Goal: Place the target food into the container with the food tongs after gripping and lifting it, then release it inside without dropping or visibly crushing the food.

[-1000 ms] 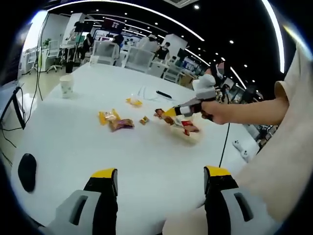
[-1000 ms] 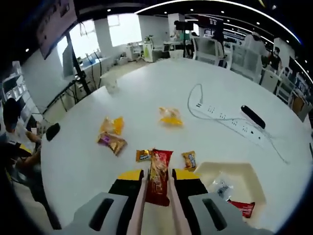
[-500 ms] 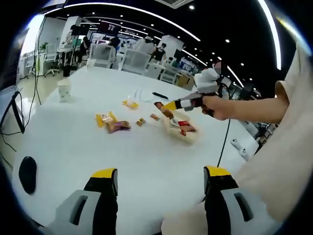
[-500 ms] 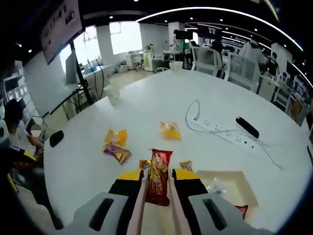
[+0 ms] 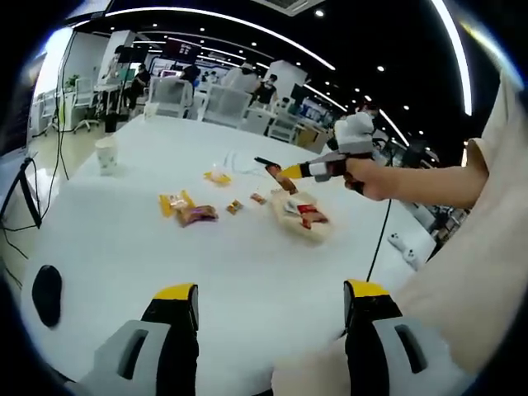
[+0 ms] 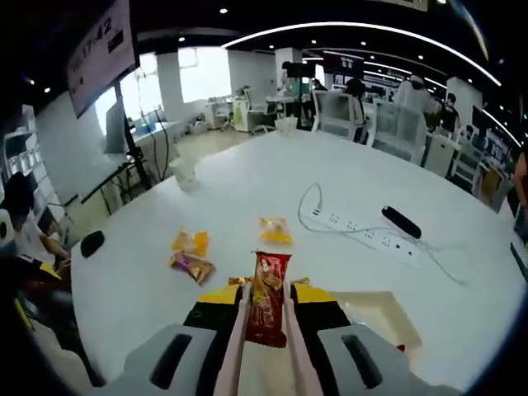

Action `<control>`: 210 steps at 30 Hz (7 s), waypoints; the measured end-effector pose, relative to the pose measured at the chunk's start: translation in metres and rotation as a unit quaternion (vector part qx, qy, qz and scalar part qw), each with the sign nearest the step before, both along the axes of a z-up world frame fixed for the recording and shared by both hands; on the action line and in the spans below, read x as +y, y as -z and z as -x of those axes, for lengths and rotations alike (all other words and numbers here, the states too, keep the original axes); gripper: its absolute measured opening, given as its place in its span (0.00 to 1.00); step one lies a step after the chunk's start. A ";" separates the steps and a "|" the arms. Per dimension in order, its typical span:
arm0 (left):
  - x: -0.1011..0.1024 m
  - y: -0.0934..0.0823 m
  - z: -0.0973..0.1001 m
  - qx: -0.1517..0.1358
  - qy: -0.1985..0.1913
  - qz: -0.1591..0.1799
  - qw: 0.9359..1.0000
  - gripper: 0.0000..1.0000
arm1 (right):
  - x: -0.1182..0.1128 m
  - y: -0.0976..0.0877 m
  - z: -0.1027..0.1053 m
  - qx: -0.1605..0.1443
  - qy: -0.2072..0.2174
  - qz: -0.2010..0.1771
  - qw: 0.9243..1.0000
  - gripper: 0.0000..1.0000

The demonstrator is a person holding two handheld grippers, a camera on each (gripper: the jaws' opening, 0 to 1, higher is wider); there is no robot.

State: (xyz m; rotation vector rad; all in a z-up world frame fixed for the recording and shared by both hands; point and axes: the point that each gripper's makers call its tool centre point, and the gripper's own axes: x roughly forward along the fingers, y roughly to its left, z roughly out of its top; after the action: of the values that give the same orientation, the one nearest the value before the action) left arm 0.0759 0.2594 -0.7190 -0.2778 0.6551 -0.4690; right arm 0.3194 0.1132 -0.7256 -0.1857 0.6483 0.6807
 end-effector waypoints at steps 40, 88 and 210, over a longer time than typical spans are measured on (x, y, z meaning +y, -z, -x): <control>-0.009 0.004 0.004 -0.001 0.016 0.001 1.000 0.75 | -0.054 -0.015 0.001 -0.037 0.073 -0.014 0.997 0.22; -0.008 0.006 0.006 0.004 0.016 0.005 1.000 0.73 | -0.062 -0.013 -0.001 -0.014 0.104 -0.041 0.994 0.24; 0.025 0.031 -0.007 0.052 -0.006 0.015 0.999 0.71 | 0.069 0.070 -0.013 0.064 -0.051 0.035 0.996 0.29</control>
State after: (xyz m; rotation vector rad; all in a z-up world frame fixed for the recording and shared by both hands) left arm 0.0831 0.2840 -0.7504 -0.3363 0.7480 -0.4563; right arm 0.3327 0.1818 -0.7952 -0.2424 0.7902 0.7734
